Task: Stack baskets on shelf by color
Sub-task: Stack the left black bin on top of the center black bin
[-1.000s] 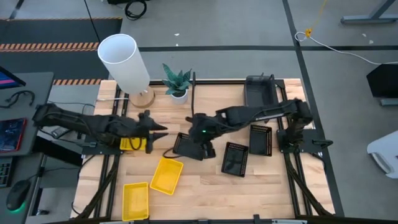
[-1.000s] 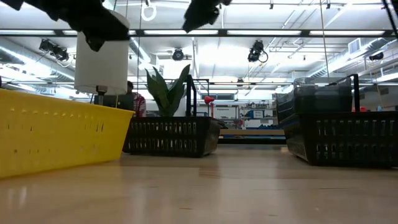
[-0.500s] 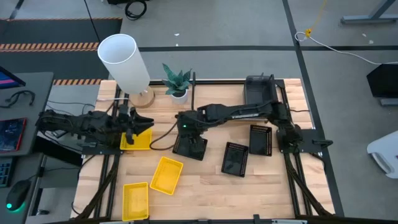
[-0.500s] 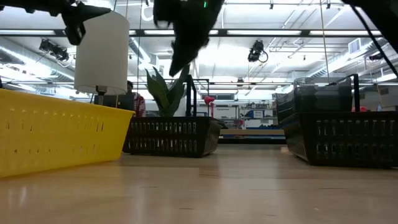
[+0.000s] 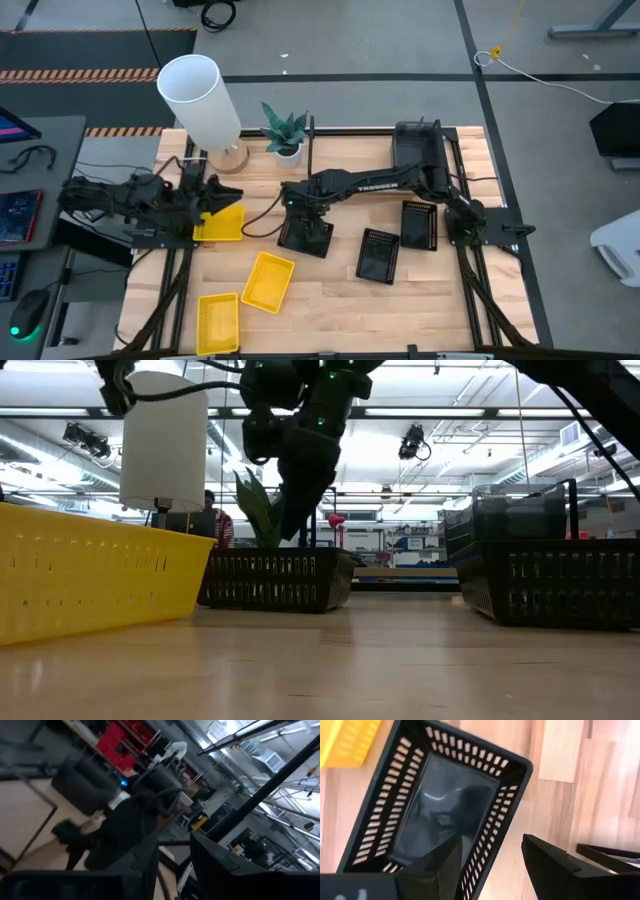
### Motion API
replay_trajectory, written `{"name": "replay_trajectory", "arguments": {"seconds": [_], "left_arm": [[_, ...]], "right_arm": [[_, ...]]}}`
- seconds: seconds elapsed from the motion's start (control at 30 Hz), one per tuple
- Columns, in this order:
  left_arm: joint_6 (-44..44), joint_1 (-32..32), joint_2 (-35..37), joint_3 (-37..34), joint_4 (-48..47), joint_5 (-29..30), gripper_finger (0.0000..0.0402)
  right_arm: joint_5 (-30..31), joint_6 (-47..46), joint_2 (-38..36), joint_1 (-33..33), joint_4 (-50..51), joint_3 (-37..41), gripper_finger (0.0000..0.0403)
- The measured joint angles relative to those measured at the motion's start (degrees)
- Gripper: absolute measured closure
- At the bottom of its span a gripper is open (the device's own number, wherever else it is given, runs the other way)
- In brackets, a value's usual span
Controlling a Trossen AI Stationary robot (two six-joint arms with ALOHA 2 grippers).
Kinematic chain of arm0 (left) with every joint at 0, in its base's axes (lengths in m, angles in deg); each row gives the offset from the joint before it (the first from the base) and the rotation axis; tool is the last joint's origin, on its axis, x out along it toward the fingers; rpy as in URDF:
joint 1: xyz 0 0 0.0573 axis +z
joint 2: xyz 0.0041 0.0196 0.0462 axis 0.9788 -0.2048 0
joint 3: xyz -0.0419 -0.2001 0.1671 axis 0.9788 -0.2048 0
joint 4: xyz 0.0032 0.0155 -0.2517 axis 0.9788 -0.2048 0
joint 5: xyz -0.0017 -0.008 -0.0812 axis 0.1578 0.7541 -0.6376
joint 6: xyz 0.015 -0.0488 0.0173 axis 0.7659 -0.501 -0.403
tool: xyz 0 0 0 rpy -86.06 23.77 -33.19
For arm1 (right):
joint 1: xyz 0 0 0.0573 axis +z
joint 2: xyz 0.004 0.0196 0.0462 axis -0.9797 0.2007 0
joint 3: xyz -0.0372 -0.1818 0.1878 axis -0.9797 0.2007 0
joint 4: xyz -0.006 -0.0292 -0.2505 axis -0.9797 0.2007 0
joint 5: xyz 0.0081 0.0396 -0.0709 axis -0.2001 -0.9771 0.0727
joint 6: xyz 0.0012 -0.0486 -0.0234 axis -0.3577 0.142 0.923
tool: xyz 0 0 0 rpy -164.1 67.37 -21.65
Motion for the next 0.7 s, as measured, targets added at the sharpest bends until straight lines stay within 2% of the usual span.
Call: {"name": "replay_trajectory", "arguments": {"seconds": [0.1, 0.43, 0.7], "left_arm": [[3.7, 0.0, 0.0, 1.4, 1.9, 0.0, 0.0283], [16.7, 0.0, -0.2, 1.7, 21.5, 0.0, 0.0283], [16.3, 0.0, -0.6, 1.7, 22.6, 0.0, 0.0283]], "right_arm": [[-0.7, -2.6, 0.0, -0.5, 0.2, 0.4, 0.0193], [-2.5, -7.6, 0.0, -0.8, -2.7, 5.7, 0.0200], [-2.6, -7.4, 0.0, -0.4, -8.1, 11.0, 0.0252]]}}
